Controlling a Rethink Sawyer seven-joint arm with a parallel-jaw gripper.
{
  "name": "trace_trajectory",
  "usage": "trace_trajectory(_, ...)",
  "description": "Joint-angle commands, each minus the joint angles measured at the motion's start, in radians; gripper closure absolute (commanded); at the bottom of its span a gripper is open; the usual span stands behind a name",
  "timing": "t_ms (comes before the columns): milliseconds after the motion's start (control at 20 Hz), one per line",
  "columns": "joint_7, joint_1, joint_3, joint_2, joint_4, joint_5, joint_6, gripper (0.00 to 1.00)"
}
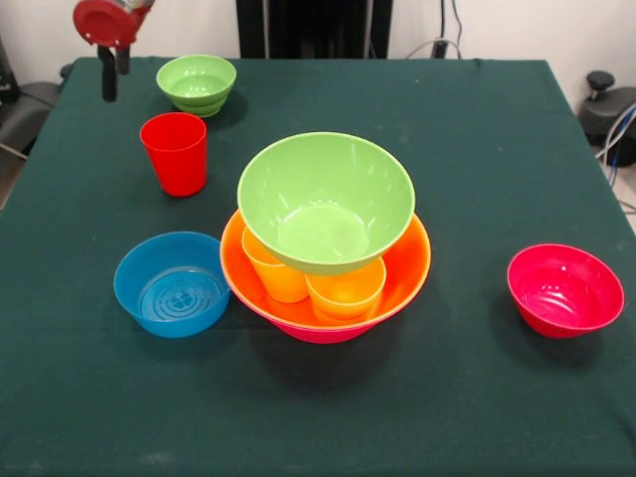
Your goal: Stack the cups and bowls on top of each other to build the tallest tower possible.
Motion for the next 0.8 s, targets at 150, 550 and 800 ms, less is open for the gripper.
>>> trace_trajectory(150, 0.108, 0.017, 0.049, 0.131, -0.096, 0.054, 0.069, 0.0)
trace_trajectory(550, 0.108, 0.017, 0.036, 0.17, -0.146, 0.08, 0.079, 0.0)
trace_trajectory(800, 0.129, 0.04, 0.024, 0.174, -0.161, 0.102, 0.099, 0.0)
